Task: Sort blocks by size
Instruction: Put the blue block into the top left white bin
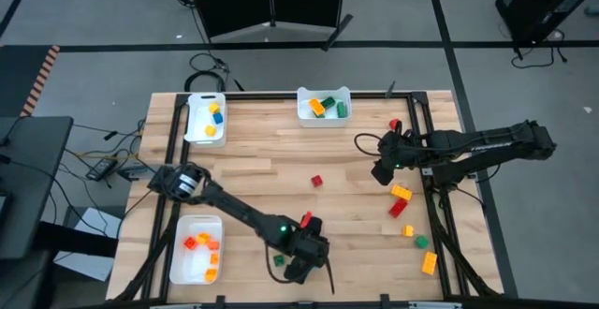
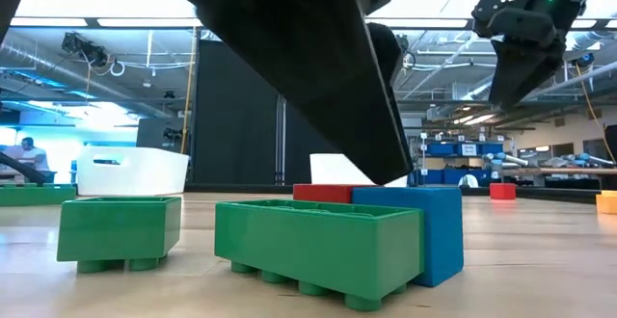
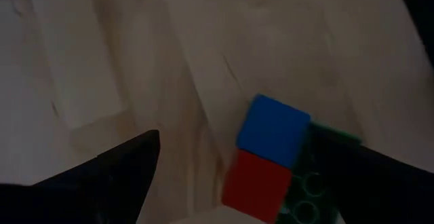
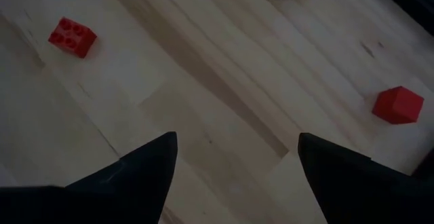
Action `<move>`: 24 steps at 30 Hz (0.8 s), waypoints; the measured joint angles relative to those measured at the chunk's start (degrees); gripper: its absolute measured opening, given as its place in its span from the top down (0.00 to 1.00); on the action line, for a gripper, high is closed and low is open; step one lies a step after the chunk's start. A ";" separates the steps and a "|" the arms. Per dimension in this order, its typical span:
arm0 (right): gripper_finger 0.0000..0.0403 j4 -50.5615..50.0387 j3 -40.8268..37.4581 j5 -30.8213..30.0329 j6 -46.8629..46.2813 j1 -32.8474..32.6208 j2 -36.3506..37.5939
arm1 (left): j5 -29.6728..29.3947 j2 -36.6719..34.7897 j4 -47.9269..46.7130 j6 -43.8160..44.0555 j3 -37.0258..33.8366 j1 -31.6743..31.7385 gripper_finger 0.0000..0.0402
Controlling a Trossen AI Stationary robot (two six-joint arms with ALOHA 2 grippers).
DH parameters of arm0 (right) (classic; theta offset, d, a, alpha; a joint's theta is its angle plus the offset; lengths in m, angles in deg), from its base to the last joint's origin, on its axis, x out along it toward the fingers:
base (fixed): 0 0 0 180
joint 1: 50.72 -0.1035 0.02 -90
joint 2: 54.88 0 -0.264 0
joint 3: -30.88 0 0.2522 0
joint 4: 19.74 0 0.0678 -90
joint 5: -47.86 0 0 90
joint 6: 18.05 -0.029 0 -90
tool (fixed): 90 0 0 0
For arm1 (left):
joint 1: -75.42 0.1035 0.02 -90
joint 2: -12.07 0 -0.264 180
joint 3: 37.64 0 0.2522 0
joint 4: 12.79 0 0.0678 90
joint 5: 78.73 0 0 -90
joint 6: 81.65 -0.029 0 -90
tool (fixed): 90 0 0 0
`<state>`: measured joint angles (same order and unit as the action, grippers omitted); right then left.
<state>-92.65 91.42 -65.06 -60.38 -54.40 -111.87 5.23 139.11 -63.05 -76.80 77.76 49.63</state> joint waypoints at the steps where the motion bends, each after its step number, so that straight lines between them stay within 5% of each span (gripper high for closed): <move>1: 0.21 0.06 0.00 -0.02 -0.06 0.00 0.00 | 0.04 0.00 0.03 0.00 0.00 0.07 0.03; 11: 0.21 0.32 0.02 -0.65 0.05 0.00 0.00 | 4.85 3.28 6.88 -0.40 0.02 0.47 0.03; 24: 0.22 0.35 0.02 -1.07 0.16 0.00 0.00 | 5.25 3.32 3.41 -1.60 0.00 0.67 0.03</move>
<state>-92.30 91.44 -66.13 -60.22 -54.40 -111.87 10.48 142.43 -59.64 -78.41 77.76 50.29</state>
